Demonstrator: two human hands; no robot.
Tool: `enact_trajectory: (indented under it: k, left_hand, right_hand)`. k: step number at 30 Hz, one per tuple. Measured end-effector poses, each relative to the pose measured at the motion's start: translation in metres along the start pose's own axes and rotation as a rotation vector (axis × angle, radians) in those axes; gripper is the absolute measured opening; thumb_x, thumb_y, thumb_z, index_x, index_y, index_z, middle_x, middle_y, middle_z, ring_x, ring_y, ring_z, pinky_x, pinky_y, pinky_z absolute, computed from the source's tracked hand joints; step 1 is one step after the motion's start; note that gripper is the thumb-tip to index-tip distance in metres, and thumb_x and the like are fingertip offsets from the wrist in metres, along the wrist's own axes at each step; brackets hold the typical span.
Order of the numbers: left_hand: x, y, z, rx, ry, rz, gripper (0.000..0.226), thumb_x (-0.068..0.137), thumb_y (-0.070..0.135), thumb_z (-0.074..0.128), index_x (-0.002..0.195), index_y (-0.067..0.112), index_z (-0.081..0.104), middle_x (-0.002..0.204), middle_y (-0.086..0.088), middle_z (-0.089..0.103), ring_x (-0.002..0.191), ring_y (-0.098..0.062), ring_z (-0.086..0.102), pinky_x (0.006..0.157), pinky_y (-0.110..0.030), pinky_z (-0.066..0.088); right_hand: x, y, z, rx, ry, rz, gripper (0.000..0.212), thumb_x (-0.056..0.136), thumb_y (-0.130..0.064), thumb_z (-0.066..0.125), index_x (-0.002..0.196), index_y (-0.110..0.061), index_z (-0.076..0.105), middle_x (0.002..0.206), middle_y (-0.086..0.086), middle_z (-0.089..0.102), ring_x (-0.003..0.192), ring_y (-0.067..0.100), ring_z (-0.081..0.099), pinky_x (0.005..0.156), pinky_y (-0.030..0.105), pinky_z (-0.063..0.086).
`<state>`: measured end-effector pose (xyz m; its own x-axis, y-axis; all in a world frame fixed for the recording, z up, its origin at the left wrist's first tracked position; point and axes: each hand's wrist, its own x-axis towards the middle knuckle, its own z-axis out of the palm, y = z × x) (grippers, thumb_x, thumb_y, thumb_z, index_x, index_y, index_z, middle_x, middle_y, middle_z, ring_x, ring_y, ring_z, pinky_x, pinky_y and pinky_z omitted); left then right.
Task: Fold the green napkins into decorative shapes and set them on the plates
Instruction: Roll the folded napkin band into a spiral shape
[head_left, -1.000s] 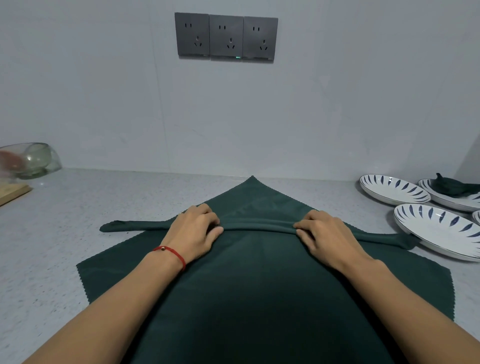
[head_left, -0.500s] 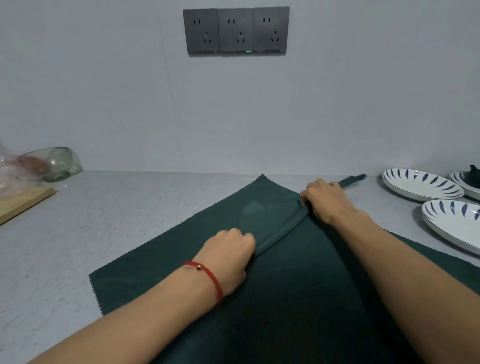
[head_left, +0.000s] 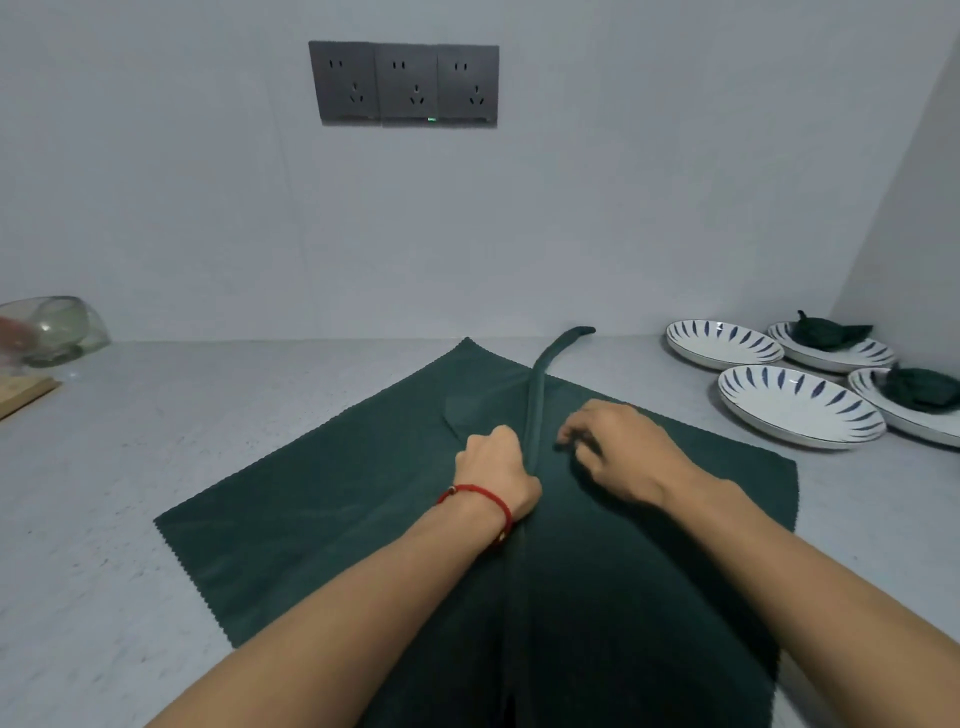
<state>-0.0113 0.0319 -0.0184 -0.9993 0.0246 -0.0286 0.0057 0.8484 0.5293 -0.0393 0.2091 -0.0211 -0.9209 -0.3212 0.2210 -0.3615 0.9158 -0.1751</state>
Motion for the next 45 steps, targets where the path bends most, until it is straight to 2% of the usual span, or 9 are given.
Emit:
enact_trajectory:
  k: [7,12,16,22,26,29,35,41,45]
  left_hand:
    - [-0.027,-0.027,0.006,0.100,0.118,0.309,0.027,0.091,0.031,0.065,0.113,0.015,0.062,0.115,-0.008,0.059,0.109,-0.030,0.058,0.091,-0.036,0.045]
    - [-0.098,-0.063,0.000,-0.122,0.165,0.630,0.016,0.087,0.018,0.070,0.102,0.023,0.068,0.099,0.009,0.055,0.084,-0.006,0.055,0.082,-0.027,0.049]
    - [-0.146,-0.081,-0.005,-0.224,0.128,0.753,0.033,0.085,-0.001,0.066,0.110,0.020,0.064,0.096,0.008,0.060,0.085,-0.011,0.059,0.076,-0.021,0.050]
    - [-0.161,-0.094,-0.005,-0.237,0.026,0.733,0.047,0.087,0.005,0.066,0.127,0.026,0.055,0.096,0.015,0.065,0.096,-0.009,0.062,0.090,-0.028,0.050]
    - [-0.161,-0.095,-0.005,-0.225,0.030,0.625,0.054,0.086,0.012,0.069,0.133,0.032,0.049,0.096,0.021,0.067,0.102,-0.003,0.055,0.091,-0.017,0.041]
    - [-0.159,-0.097,-0.006,-0.289,0.002,0.503,0.056,0.083,0.015,0.072,0.129,0.036,0.048,0.094,0.021,0.067,0.100,-0.002,0.057,0.089,-0.016,0.042]
    - [-0.162,-0.094,-0.007,-0.311,-0.015,0.450,0.040,0.079,0.025,0.078,0.108,0.040,0.054,0.099,0.016,0.064,0.101,0.000,0.058,0.088,-0.012,0.043]
    - [-0.165,-0.093,0.000,-0.208,0.178,0.549,0.018,0.076,0.023,0.082,0.087,0.030,0.070,0.082,0.027,0.060,0.090,0.001,0.057,0.078,-0.011,0.043]
    - [-0.163,-0.096,0.001,-0.212,0.181,0.581,0.013,0.076,0.021,0.082,0.082,0.029,0.074,0.083,0.021,0.068,0.091,-0.004,0.061,0.080,-0.018,0.047]
  right_hand:
    - [-0.109,-0.071,-0.002,0.198,0.012,-0.196,0.021,0.090,-0.023,0.060,0.107,-0.035,0.066,0.105,-0.016,0.060,0.097,0.009,0.061,0.088,0.037,0.052]
    - [-0.161,-0.108,-0.004,0.255,-0.104,-0.315,0.034,0.089,-0.023,0.065,0.120,-0.037,0.059,0.121,-0.023,0.048,0.111,0.002,0.052,0.099,0.029,0.044]
    - [-0.177,-0.116,0.000,0.220,-0.091,-0.342,0.038,0.088,-0.028,0.070,0.124,-0.033,0.059,0.125,-0.020,0.047,0.115,0.005,0.051,0.100,0.029,0.042]
    - [-0.183,-0.120,0.014,0.340,0.031,-0.295,0.017,0.089,-0.035,0.072,0.105,-0.029,0.074,0.105,-0.017,0.066,0.097,0.004,0.059,0.088,0.029,0.049]
    - [-0.180,-0.127,0.019,0.510,0.168,-0.067,0.004,0.087,-0.029,0.078,0.090,-0.028,0.077,0.079,-0.014,0.069,0.076,0.007,0.062,0.071,0.020,0.048]
    - [-0.175,-0.132,0.024,0.633,0.200,0.108,0.012,0.081,-0.019,0.084,0.083,-0.022,0.072,0.067,-0.011,0.065,0.064,0.005,0.059,0.063,0.012,0.045]
    - [-0.170,-0.134,0.030,0.587,0.209,0.157,0.021,0.078,-0.016,0.086,0.078,-0.021,0.066,0.064,-0.009,0.062,0.060,0.008,0.056,0.057,0.014,0.045]
    - [-0.165,-0.128,0.028,0.416,0.173,0.035,0.017,0.082,-0.026,0.082,0.074,-0.024,0.067,0.069,-0.011,0.057,0.070,0.009,0.055,0.060,0.017,0.041]
    - [-0.169,-0.119,0.016,0.414,0.040,-0.084,0.007,0.092,-0.030,0.072,0.093,-0.027,0.079,0.085,-0.013,0.061,0.080,0.004,0.058,0.072,0.019,0.047]
